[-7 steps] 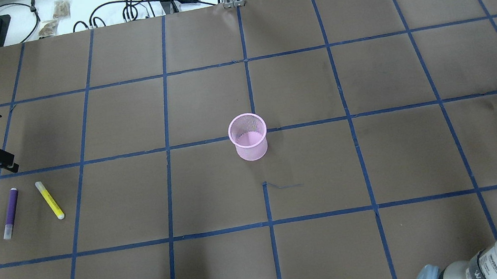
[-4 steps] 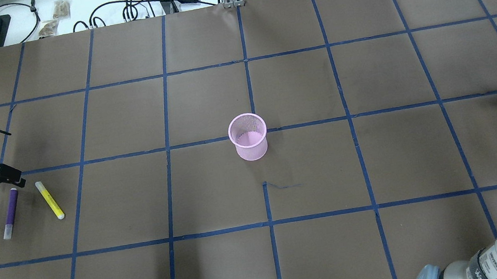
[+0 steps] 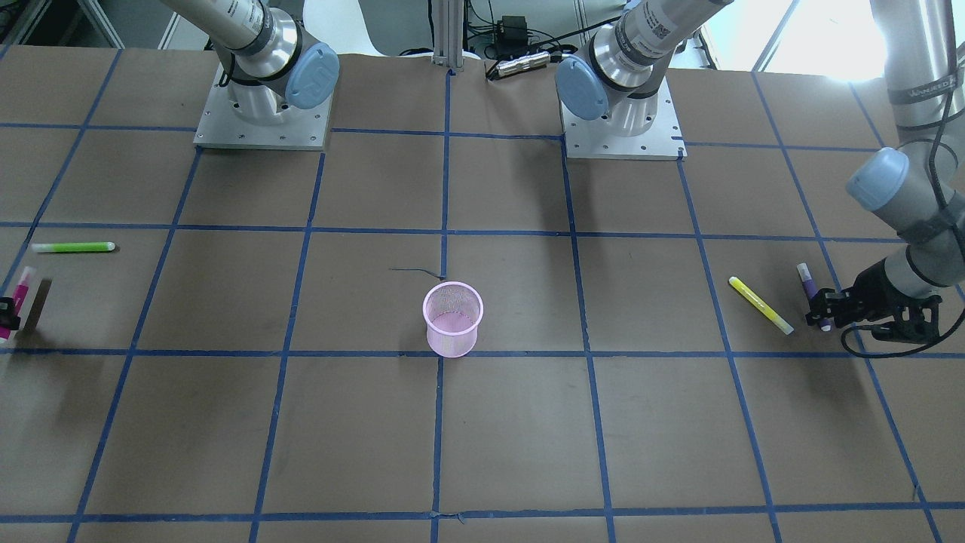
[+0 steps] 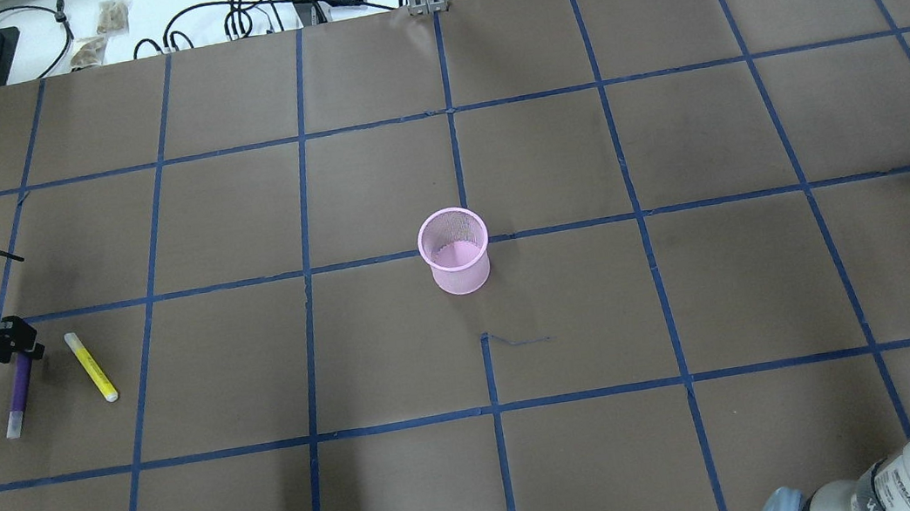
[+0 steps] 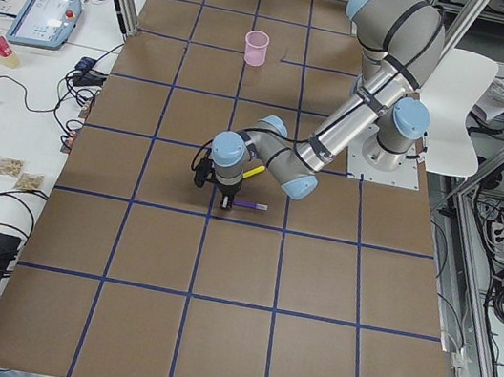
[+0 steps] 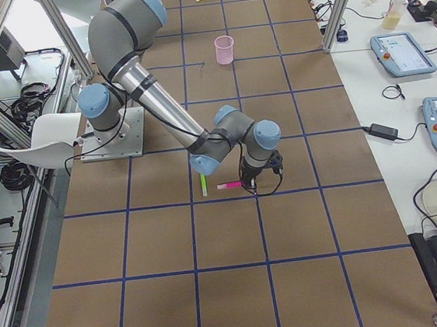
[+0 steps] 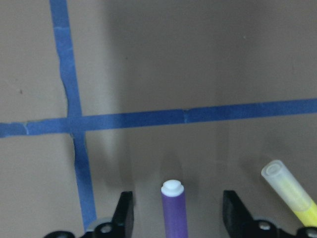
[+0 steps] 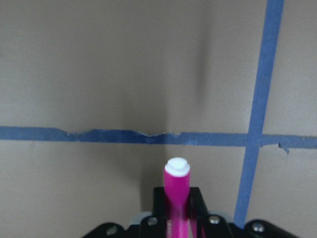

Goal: Insert purple and pink pens into pink cup

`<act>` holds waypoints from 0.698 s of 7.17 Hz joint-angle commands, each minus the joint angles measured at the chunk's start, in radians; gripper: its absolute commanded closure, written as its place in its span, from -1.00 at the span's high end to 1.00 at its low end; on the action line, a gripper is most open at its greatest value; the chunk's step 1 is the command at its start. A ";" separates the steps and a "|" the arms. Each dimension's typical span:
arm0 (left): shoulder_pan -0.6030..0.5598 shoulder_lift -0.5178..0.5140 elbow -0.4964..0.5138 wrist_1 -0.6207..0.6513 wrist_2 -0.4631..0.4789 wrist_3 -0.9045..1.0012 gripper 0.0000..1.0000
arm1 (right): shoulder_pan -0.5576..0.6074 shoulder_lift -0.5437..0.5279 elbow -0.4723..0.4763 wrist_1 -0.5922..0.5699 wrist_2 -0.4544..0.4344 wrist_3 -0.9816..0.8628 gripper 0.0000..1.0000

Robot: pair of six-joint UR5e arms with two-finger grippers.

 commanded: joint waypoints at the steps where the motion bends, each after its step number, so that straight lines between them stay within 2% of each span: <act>1: 0.001 -0.011 -0.001 0.000 0.000 0.001 -0.66 | 0.095 -0.159 0.010 0.014 0.061 0.001 -1.00; 3: 0.001 -0.007 0.010 -0.003 0.008 0.001 -1.00 | 0.247 -0.361 0.050 0.062 0.133 0.045 -1.00; 4: -0.001 0.016 0.016 -0.011 0.009 -0.002 -1.00 | 0.348 -0.393 0.106 0.045 0.174 0.106 -1.00; 5: -0.009 0.030 0.054 -0.034 0.008 -0.011 -1.00 | 0.410 -0.397 0.146 -0.020 0.315 0.152 -1.00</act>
